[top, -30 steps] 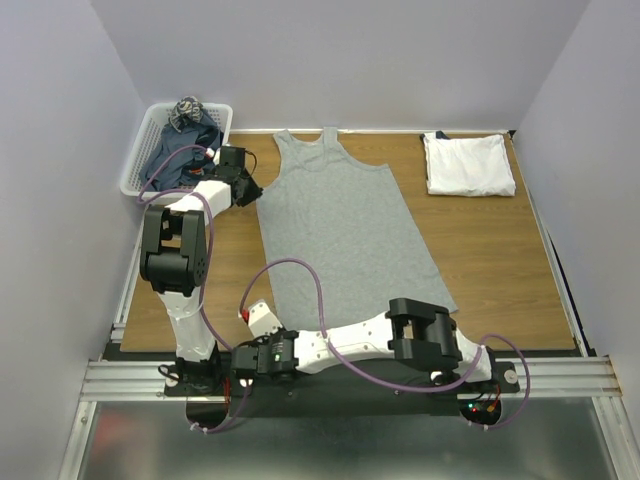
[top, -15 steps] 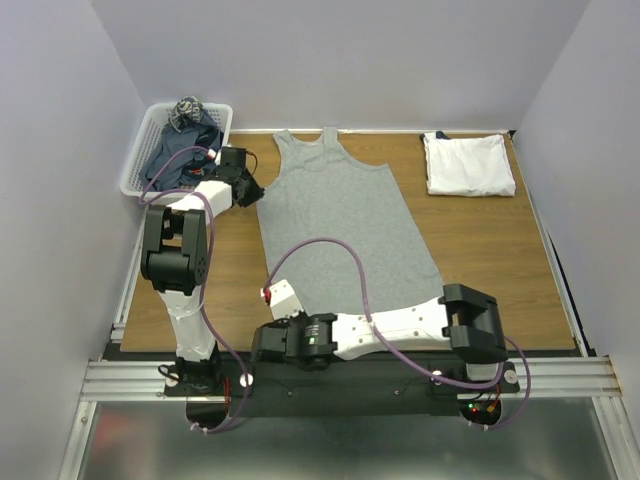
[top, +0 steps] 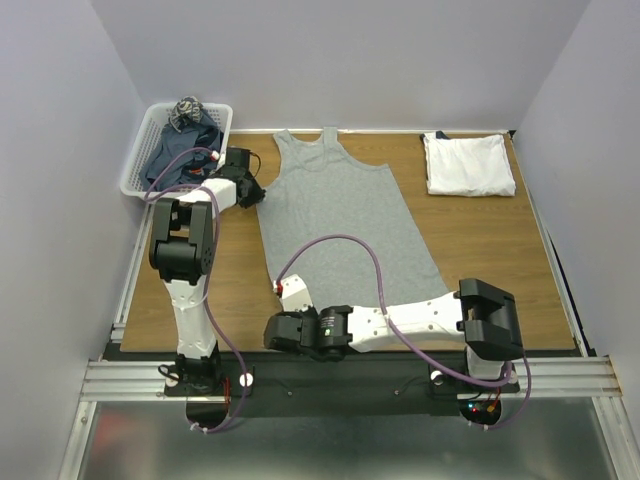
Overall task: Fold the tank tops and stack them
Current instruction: Fold the tank top
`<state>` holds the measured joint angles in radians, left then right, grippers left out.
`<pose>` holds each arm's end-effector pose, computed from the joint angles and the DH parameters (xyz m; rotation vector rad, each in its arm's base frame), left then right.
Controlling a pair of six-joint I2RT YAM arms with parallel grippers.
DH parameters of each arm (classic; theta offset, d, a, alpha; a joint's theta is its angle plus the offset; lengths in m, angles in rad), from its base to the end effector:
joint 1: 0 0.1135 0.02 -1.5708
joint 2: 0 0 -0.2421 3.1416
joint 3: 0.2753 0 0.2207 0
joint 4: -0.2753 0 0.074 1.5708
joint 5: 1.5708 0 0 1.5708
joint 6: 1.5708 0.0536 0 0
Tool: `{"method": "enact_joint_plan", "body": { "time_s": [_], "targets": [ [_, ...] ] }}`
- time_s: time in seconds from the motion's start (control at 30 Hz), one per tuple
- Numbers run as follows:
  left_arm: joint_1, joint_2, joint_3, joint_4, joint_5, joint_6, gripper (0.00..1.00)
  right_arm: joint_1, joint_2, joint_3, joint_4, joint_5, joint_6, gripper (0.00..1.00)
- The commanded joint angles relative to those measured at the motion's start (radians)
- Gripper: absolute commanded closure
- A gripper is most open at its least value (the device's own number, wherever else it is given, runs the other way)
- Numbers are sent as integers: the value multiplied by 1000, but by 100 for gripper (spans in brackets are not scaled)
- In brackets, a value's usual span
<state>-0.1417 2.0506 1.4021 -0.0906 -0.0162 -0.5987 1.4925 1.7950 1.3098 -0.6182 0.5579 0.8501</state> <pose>0.4274 -0.0601 0.1618 -0.5374 2.2740 -0.3557 0.0552 0.3402 0.1969 -0.6130 2.3697 0.2635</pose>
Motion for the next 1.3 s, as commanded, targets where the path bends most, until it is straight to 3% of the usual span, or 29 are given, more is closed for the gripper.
{"method": "enact_joint_plan", "body": {
  "time_s": [0.0, 0.4, 1.1, 1.23, 1.27],
  "targets": [
    [5, 0, 66, -12, -60, 42, 69, -6, -68, -21, 54, -7, 21, 94],
    [5, -24, 78, -24, -116, 79, 68, -11, -120, -84, 61, -9, 52, 94],
    [-42, 39, 75, 20, -93, 112, 63, -14, -180, -133, 69, 2, 75, 94],
    [-44, 40, 67, 17, -128, 96, 67, -15, -195, -150, 69, 2, 81, 94],
    [-44, 37, 66, 14, -137, 86, 74, -15, -201, -153, 69, 0, 83, 94]
  ]
}}
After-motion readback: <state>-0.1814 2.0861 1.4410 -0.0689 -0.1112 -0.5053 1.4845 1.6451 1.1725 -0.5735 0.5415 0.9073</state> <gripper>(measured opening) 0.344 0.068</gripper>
